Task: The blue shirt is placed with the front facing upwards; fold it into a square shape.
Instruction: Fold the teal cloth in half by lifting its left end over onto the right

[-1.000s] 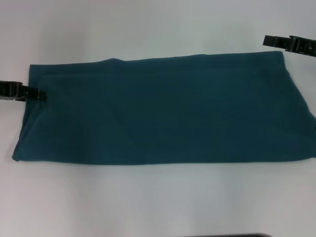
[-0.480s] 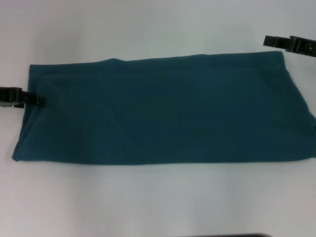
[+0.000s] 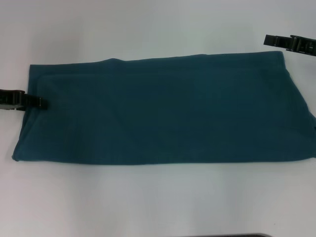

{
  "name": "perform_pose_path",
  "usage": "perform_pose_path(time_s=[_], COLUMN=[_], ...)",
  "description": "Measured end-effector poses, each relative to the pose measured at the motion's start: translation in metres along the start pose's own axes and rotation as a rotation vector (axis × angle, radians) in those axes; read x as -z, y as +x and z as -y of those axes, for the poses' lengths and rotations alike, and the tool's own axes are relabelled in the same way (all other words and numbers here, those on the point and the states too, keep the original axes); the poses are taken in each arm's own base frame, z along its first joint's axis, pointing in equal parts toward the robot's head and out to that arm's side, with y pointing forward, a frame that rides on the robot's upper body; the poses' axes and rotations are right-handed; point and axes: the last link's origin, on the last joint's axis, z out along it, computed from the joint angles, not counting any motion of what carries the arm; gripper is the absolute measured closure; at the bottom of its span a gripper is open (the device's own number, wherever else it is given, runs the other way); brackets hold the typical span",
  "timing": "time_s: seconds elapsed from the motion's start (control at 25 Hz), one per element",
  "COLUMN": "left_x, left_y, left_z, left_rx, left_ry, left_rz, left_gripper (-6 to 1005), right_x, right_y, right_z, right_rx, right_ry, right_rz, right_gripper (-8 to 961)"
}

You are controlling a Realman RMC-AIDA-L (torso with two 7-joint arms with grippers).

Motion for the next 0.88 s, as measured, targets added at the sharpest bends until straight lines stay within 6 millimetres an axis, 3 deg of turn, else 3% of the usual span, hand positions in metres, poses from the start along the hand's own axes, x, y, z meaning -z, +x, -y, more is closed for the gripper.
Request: perform_pose_path(time_s=[0.88], left_x=[-0.0001], left_y=[0.0052], left_z=[-0.0086], left_rx=[-0.032], left_ry=[-0.023], left_rz=[0.009], left_gripper=[342], right_x=[0.0008], right_y=[0.0011], right_z=[0.0007], right_rx=[-0.002], right_ry=[0.002], right_rz=[0.0], right_gripper=[792])
